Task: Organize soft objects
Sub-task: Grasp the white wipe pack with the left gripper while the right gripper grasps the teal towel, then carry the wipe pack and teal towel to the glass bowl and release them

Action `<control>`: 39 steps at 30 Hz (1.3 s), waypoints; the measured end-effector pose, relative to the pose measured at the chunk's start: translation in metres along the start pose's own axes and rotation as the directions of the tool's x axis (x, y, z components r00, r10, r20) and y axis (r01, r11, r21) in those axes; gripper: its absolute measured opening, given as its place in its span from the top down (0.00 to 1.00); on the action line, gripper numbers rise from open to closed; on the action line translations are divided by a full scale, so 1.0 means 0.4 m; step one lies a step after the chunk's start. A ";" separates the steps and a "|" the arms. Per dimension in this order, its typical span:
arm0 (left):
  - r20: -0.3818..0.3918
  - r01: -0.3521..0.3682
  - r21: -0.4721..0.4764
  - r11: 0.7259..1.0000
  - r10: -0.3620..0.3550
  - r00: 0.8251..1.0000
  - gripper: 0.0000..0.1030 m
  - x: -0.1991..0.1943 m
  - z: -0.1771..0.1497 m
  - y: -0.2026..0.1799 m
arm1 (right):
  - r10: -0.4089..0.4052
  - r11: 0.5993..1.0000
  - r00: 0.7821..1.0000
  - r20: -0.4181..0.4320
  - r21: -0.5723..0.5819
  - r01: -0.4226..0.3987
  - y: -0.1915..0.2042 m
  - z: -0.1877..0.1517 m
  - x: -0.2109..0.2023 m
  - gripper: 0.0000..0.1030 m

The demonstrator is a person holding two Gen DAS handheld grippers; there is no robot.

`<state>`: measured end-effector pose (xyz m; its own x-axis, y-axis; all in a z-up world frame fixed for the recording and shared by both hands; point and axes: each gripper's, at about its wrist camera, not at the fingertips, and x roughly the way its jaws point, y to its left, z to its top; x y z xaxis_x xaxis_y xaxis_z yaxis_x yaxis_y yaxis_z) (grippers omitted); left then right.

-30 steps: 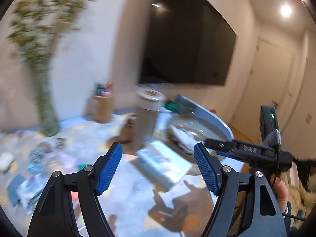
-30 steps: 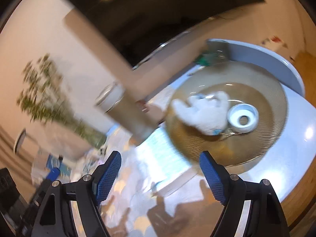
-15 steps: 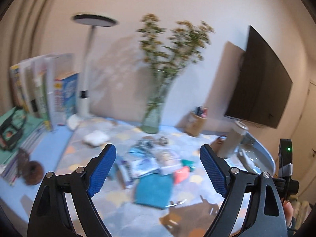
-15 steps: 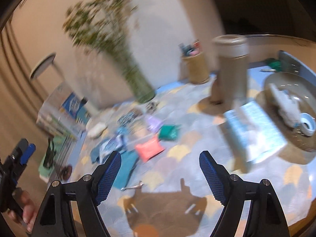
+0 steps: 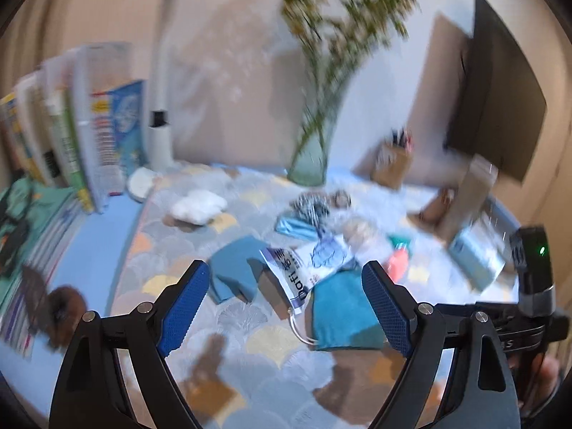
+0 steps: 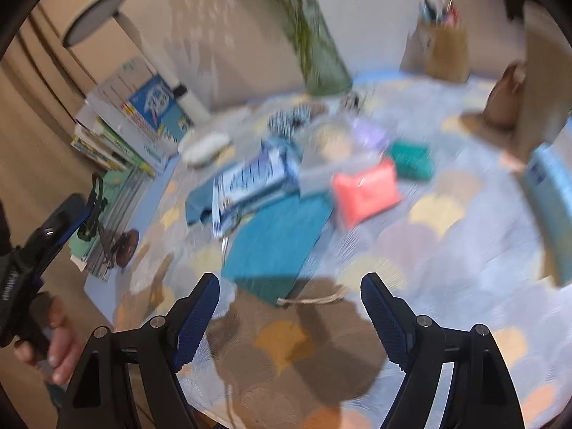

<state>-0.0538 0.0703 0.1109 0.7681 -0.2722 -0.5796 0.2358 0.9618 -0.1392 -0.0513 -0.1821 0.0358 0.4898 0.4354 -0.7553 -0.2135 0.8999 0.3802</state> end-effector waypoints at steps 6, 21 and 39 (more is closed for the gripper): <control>-0.104 0.096 0.171 0.981 -0.078 0.991 0.16 0.131 0.018 -0.047 | 0.016 0.999 0.999 -0.044 0.045 -0.014 -0.009 0.006 0.094 0.22; -0.280 0.203 0.382 0.902 -0.097 0.955 0.33 0.349 0.013 -0.080 | -0.034 0.995 0.999 -0.031 -0.096 0.031 0.085 0.037 0.234 0.22; -0.264 0.083 0.193 0.978 -0.029 0.964 0.53 0.183 -0.015 -0.066 | 0.037 0.950 0.999 -0.018 -0.310 -0.041 0.086 -0.048 0.065 0.81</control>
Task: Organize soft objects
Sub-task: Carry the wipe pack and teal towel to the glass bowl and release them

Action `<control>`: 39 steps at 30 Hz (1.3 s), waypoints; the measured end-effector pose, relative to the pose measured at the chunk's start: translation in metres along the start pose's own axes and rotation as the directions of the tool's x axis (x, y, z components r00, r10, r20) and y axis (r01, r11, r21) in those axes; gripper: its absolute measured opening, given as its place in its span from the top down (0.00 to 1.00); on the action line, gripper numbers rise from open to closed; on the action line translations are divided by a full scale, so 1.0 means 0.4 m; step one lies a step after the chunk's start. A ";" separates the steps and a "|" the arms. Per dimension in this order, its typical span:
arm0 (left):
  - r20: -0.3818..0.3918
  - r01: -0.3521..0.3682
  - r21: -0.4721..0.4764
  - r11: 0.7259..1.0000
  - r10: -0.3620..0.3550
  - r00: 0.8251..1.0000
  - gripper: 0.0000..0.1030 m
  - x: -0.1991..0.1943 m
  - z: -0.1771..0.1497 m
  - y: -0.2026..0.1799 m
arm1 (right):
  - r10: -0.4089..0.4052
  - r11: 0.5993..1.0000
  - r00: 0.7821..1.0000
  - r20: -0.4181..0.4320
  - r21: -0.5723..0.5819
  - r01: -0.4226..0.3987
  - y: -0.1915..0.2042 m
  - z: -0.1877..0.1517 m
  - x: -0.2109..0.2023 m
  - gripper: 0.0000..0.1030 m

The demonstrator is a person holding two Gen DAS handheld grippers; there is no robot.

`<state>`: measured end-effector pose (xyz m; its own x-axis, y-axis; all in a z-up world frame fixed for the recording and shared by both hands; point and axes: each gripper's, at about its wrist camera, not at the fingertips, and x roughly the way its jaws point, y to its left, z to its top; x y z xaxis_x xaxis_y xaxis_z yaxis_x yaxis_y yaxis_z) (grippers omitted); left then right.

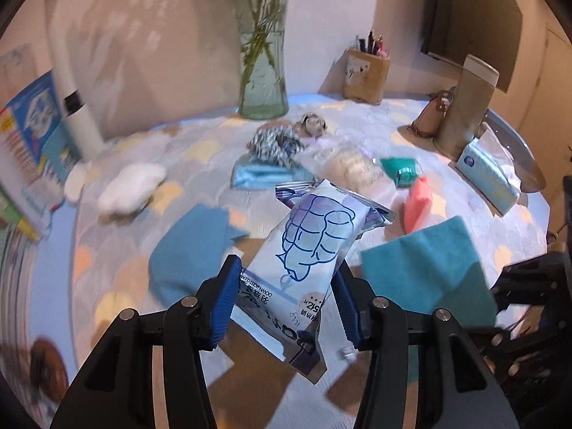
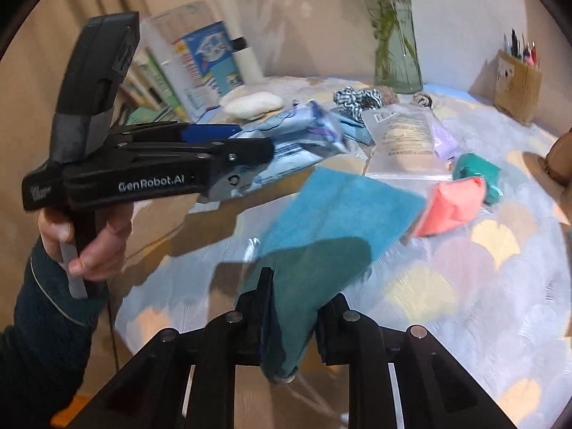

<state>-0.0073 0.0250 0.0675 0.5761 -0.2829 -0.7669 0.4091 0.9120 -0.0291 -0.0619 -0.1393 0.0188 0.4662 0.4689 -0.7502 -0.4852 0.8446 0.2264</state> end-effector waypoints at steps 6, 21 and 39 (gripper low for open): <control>-0.078 0.030 0.006 1.000 -0.029 0.997 0.51 -0.023 -0.061 -0.066 | -0.035 0.997 0.999 -0.035 -0.063 0.033 -0.014 -0.049 -0.084 0.81; -0.092 0.062 0.223 0.973 -0.042 0.995 0.21 0.002 -0.110 -0.193 | -0.050 0.955 0.997 -0.062 0.288 0.066 -0.180 -0.104 -0.089 0.06; -0.096 0.056 0.102 0.993 -0.046 0.994 0.57 0.026 -0.135 -0.145 | -0.284 0.951 0.957 -0.056 0.110 0.289 -0.074 -0.095 -0.017 0.56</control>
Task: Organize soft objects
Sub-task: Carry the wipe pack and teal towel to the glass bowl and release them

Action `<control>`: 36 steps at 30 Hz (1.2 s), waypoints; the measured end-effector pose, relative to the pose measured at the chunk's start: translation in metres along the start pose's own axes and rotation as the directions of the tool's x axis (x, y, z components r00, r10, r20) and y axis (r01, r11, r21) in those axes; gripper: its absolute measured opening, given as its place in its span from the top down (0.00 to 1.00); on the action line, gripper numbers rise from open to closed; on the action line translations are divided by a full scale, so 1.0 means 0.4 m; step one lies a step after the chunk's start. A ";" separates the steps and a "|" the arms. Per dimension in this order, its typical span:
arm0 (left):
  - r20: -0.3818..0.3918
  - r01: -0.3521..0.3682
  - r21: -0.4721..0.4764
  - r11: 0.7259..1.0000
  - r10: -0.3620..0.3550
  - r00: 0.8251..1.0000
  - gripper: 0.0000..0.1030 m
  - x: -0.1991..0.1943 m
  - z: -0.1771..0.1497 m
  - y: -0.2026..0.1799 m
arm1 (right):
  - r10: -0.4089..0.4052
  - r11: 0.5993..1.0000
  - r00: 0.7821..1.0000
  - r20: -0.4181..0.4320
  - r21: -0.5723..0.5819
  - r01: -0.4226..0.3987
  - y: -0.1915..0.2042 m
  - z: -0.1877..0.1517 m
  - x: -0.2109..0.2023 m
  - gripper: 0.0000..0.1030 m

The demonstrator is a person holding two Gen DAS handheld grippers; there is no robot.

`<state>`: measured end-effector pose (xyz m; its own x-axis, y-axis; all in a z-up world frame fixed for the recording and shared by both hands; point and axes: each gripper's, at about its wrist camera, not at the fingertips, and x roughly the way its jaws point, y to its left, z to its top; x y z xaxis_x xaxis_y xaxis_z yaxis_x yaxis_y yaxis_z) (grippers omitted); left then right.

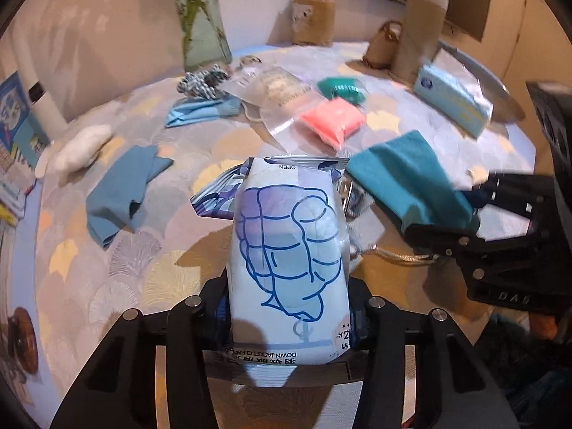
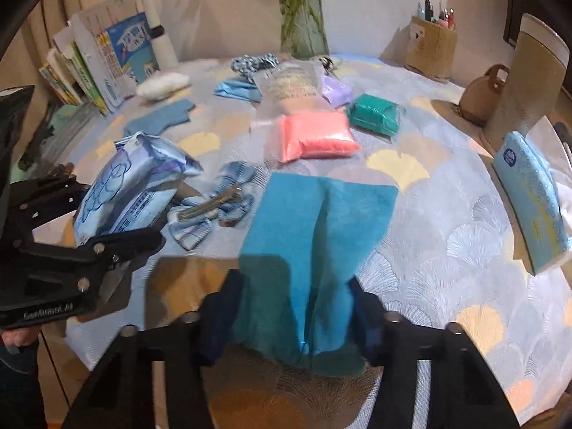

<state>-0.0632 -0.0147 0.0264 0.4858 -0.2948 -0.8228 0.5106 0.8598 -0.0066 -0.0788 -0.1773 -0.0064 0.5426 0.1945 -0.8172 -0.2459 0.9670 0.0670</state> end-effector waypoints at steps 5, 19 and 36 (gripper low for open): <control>0.063 -0.011 -0.012 1.000 0.011 0.998 0.57 -0.055 0.026 -0.020 | 0.058 0.998 0.998 0.033 0.007 -0.059 0.006 0.002 -0.025 0.71; 0.248 0.008 0.105 0.994 -0.034 0.968 0.57 -0.191 0.197 -0.249 | 0.118 0.974 0.947 0.297 0.150 -0.169 -0.200 0.000 -0.271 0.72; 0.262 0.024 0.415 0.910 -0.145 0.954 0.57 -0.047 0.467 -0.756 | -0.183 0.860 0.896 0.404 0.508 -0.053 -0.713 -0.095 -0.467 0.72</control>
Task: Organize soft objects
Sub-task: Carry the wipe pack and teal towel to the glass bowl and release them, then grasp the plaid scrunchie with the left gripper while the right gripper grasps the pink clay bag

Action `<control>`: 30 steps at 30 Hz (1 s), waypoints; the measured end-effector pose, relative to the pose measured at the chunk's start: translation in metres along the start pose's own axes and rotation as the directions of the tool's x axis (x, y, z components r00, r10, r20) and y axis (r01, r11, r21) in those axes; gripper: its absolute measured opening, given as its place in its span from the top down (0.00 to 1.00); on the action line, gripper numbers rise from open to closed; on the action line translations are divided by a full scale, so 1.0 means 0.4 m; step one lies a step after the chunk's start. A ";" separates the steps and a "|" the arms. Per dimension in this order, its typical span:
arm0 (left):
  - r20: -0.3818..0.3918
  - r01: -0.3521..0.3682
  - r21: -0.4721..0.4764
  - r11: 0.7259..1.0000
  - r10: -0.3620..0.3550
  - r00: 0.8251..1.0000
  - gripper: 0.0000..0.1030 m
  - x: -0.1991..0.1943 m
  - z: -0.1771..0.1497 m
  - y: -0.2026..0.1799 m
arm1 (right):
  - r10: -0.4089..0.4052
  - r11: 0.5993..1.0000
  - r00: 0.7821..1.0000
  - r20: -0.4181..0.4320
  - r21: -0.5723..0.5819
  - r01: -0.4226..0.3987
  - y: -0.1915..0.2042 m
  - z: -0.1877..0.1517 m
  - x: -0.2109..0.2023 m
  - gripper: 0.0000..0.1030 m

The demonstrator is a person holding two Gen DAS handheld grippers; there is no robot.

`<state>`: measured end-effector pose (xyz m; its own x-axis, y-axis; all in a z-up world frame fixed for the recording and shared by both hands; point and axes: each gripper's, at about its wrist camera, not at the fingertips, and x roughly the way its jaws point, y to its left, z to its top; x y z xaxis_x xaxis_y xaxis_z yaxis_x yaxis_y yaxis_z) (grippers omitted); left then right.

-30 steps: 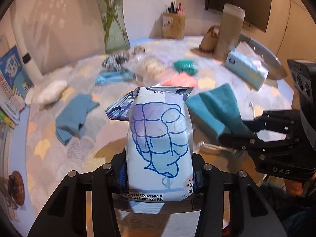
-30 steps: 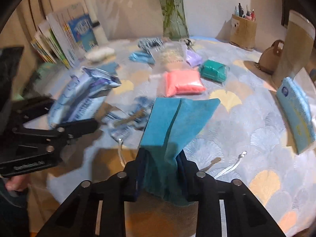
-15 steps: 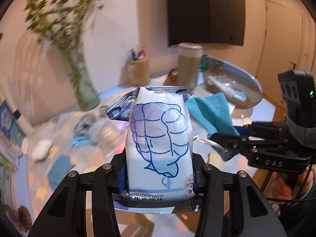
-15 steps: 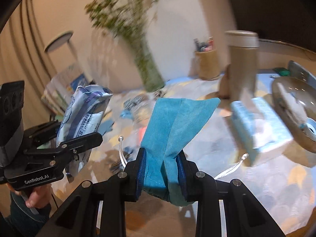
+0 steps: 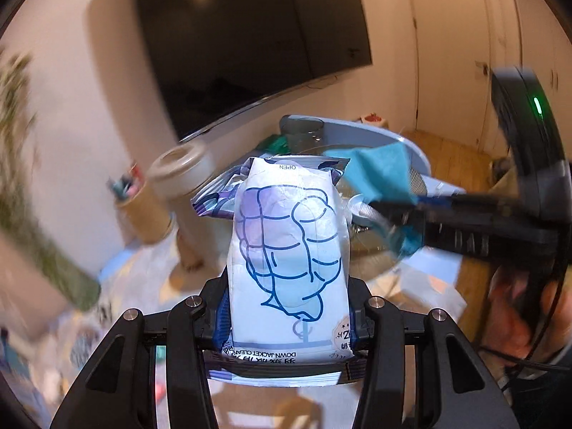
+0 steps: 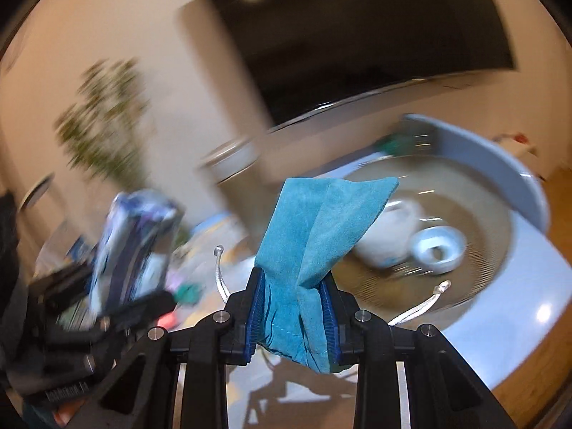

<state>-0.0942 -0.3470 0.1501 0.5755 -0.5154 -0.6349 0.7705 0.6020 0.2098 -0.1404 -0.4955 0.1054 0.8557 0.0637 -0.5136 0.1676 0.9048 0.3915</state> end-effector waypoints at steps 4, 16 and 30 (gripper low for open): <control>-0.029 0.039 0.024 0.999 -0.039 0.999 0.57 0.111 0.062 -0.045 | -0.105 0.990 0.994 -0.018 0.097 0.107 -0.134 0.066 0.030 0.72; -0.088 0.094 -0.054 0.994 -0.098 0.991 0.27 0.294 0.161 -0.052 | -0.185 0.961 0.968 -0.168 0.174 0.214 -0.265 0.183 0.171 0.31; 0.006 0.114 -0.129 0.985 -0.115 0.993 0.26 0.046 0.031 0.049 | -0.135 0.950 0.985 -0.108 0.269 0.159 -0.261 0.110 0.021 0.29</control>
<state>-0.0650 -0.3523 0.1518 0.4849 -0.5844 -0.6506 0.7895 0.6125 0.0382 -0.1292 -0.6080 0.0938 0.7676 -0.0140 -0.6408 0.4274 0.7562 0.4955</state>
